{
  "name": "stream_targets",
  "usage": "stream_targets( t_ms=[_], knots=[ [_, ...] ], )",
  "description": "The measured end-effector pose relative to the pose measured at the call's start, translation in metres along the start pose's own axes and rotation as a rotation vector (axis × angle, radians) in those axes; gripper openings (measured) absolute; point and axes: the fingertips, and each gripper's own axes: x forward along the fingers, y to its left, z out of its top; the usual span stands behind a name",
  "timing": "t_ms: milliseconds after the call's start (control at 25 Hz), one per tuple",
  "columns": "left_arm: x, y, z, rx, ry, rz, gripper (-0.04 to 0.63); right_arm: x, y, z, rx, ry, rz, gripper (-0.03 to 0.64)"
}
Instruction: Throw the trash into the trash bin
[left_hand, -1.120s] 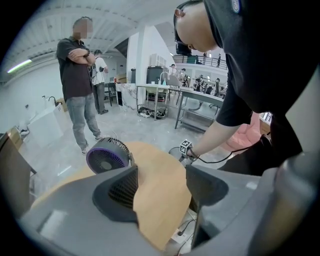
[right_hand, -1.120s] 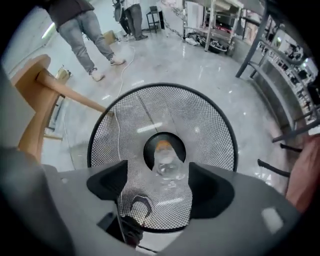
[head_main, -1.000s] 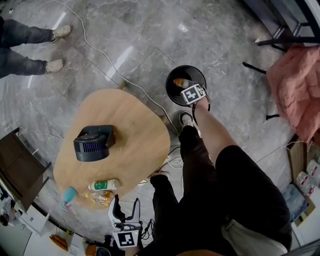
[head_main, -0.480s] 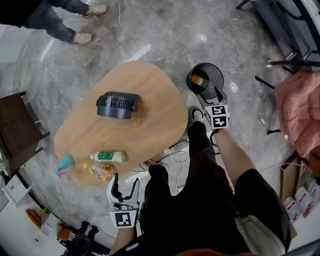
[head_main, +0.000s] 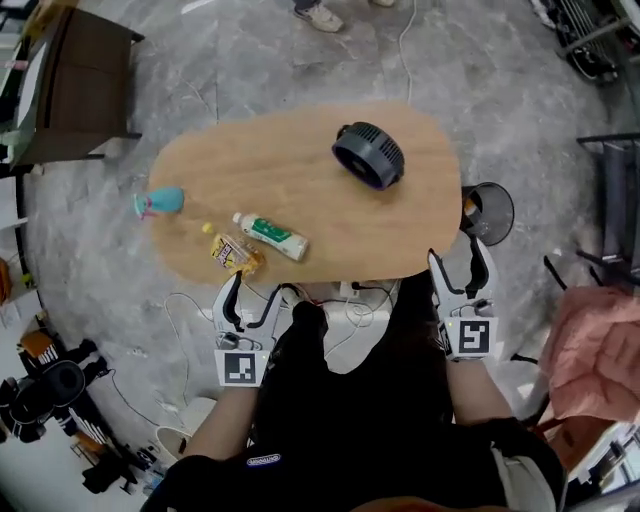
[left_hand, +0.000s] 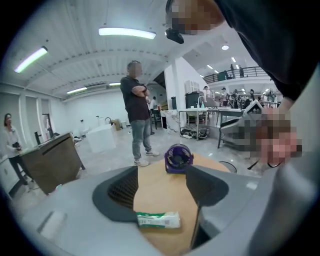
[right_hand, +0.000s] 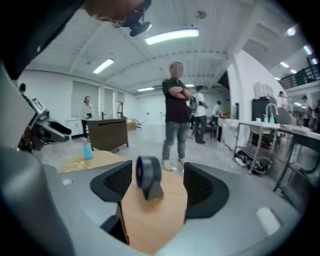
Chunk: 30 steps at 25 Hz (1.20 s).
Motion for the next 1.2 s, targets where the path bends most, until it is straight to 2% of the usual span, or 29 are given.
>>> stream_targets(
  t_ms=[120,240,440,520,680,920,960,1080,1200],
  knots=[
    [-0.016,0.023,-0.009,-0.046,-0.037,0.076,0.414,0.017,0.077,0.057,-0.030,-0.135,0.155,0.353],
    [-0.031,0.044,-0.018,-0.084,-0.078,0.131,0.413,0.034,0.145,0.071,-0.045,-0.169,0.288,0.353],
    [-0.063,0.079,-0.050,-0.114,-0.043,0.224,0.411,0.063,0.239,0.045,-0.127,-0.093,0.498,0.353],
    [-0.074,0.099,-0.059,-0.127,-0.061,0.266,0.411,0.078,0.267,0.032,-0.157,-0.044,0.554,0.354],
    [-0.093,0.127,-0.075,-0.131,-0.098,0.309,0.410,0.106,0.312,0.007,-0.202,0.036,0.600,0.354],
    [-0.083,0.151,-0.102,-0.127,-0.113,0.303,0.407,0.149,0.361,-0.048,-0.310,0.169,0.639,0.357],
    [-0.080,0.153,-0.104,-0.114,-0.120,0.294,0.407,0.157,0.366,-0.061,-0.330,0.204,0.642,0.357],
    [-0.074,0.151,-0.109,0.015,-0.095,0.226,0.407,0.180,0.378,-0.100,-0.394,0.303,0.630,0.357],
    [-0.074,0.147,-0.120,0.013,-0.073,0.192,0.407,0.199,0.384,-0.130,-0.442,0.376,0.618,0.357]
  ],
)
